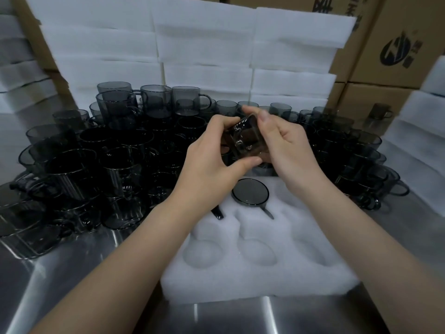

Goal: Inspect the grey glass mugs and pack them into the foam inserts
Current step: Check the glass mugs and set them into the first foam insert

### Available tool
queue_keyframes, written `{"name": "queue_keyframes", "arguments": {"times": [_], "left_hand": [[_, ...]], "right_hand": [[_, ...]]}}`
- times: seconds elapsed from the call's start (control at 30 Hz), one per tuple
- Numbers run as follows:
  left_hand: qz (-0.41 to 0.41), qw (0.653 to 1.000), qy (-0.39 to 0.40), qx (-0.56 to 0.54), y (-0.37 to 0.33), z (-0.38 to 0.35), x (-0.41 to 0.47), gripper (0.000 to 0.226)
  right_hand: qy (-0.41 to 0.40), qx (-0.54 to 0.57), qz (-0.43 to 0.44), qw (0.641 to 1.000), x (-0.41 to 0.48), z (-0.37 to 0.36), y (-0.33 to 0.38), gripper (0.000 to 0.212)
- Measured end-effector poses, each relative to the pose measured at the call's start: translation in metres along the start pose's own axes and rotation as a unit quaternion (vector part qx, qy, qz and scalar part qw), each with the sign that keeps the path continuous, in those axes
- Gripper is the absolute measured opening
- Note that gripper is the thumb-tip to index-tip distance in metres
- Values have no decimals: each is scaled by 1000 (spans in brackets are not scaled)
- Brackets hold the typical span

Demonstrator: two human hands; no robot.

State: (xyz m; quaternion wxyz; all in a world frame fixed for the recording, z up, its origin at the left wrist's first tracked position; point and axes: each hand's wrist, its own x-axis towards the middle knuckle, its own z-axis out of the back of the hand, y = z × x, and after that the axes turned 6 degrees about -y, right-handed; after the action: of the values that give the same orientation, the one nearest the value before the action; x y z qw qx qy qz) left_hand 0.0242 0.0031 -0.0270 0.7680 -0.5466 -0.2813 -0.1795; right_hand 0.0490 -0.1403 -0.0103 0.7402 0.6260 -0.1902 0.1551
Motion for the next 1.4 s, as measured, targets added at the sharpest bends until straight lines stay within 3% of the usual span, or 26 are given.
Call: {"name": "queue_keyframes", "arguments": {"times": [0.2, 0.33, 0.4, 0.47, 0.57, 0.63, 0.93, 1.03, 1.13, 1.2, 1.3, 1.4], "left_hand": [[-38, 999, 18, -3, 2, 2, -2, 55], [-37, 999, 24, -25, 2, 3, -1, 56], [-21, 998, 37, -42, 2, 4, 0, 59], [-28, 999, 36, -4, 4, 3, 0, 62], [-31, 996, 33, 80, 4, 1, 1, 74], [-36, 994, 28, 100, 4, 0, 1, 78], [-68, 995, 56, 48, 1, 3, -1, 78], [-93, 992, 78, 35, 1, 4, -2, 75], [-101, 992, 75, 14, -2, 4, -3, 74], [-92, 993, 78, 13, -4, 3, -3, 81], [-59, 992, 106, 12, -4, 3, 0, 87], [-30, 992, 118, 42, -2, 0, 1, 97]], "right_hand": [[-12, 127, -108, 986, 2, 3, 3, 35], [90, 242, -186, 948, 5, 5, -1, 44], [150, 279, -225, 921, 6, 5, -1, 59], [153, 270, -219, 925, 7, 6, -4, 62], [90, 168, -145, 971, 4, 4, -5, 37], [67, 130, -115, 982, 1, 2, -4, 30], [11, 205, -158, 966, 4, 7, 1, 26], [34, 239, -196, 950, 7, 8, 0, 25], [125, 309, -261, 906, 8, 7, -2, 48], [185, 318, -278, 887, 6, 7, -2, 52], [202, 304, -262, 893, 5, 9, -4, 50], [156, 267, -218, 926, 6, 11, -3, 52]]}}
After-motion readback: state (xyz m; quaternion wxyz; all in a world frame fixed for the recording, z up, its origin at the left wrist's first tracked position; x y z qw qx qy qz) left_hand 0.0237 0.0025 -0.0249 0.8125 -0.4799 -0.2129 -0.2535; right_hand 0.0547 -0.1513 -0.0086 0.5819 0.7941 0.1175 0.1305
